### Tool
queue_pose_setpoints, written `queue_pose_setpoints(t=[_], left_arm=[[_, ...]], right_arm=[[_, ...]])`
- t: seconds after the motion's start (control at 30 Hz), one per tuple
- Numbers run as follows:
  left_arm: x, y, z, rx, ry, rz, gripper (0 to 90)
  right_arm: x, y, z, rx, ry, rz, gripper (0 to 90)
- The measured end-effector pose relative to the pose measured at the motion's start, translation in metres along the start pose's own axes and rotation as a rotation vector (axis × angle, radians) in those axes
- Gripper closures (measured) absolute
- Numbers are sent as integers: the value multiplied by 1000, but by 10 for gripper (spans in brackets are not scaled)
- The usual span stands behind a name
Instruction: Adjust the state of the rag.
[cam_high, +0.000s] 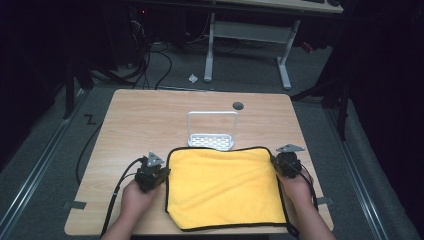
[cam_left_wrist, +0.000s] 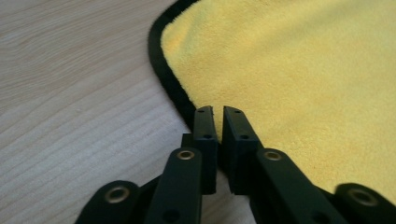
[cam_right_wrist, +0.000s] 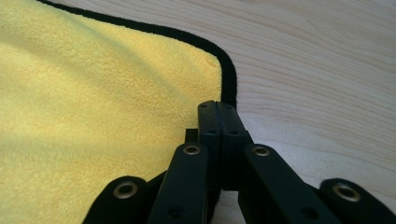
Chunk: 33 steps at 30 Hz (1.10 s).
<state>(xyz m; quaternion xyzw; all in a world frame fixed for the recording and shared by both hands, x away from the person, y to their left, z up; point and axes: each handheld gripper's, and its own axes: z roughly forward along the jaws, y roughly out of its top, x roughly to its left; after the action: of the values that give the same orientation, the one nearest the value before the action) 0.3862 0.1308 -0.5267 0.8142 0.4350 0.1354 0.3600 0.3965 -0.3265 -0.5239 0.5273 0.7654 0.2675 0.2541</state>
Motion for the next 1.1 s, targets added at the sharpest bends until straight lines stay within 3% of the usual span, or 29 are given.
queue_pose_setpoints(t=[0.03,0.1,0.17,0.23,0.3,0.37,0.43,0.57,0.67,0.77,0.9,1.03,1.1], left_arm=[[1,1,-1,-4,-8,-14,729],[-1,-1,-10,-42,-32,-13,726],[-6,-8,-19,-69,-74,-18,702],[-12,-16,-26,-90,-116,-23,698],[-18,-22,-25,-83,-140,-14,699],[-25,-28,-20,-53,-136,13,705],[-29,-34,-18,-66,-147,18,705],[-35,-35,-17,-71,-166,20,706],[-40,-25,-7,-64,-159,55,723],[-45,-9,8,-58,-143,72,727],[-49,0,15,-47,-129,90,736],[-48,-13,3,-41,-127,102,751],[-47,-22,-8,-34,-122,96,752]], right_arm=[[2,1,0,0,-5,2,863],[6,2,-7,-20,14,5,853],[21,-4,-22,-44,49,-55,840],[26,-7,-26,-48,58,-65,839],[37,-15,-34,-41,102,-83,840],[44,-21,-35,-24,107,-106,840],[48,-27,-35,3,99,-127,835],[46,-33,-39,5,82,-127,834],[35,-39,-40,-2,12,-132,835],[13,-38,-37,3,-39,-64,837],[11,-39,-36,-4,-46,-50,841],[13,-41,-37,-8,-30,-49,852],[21,-44,-42,-14,20,-45,850]])
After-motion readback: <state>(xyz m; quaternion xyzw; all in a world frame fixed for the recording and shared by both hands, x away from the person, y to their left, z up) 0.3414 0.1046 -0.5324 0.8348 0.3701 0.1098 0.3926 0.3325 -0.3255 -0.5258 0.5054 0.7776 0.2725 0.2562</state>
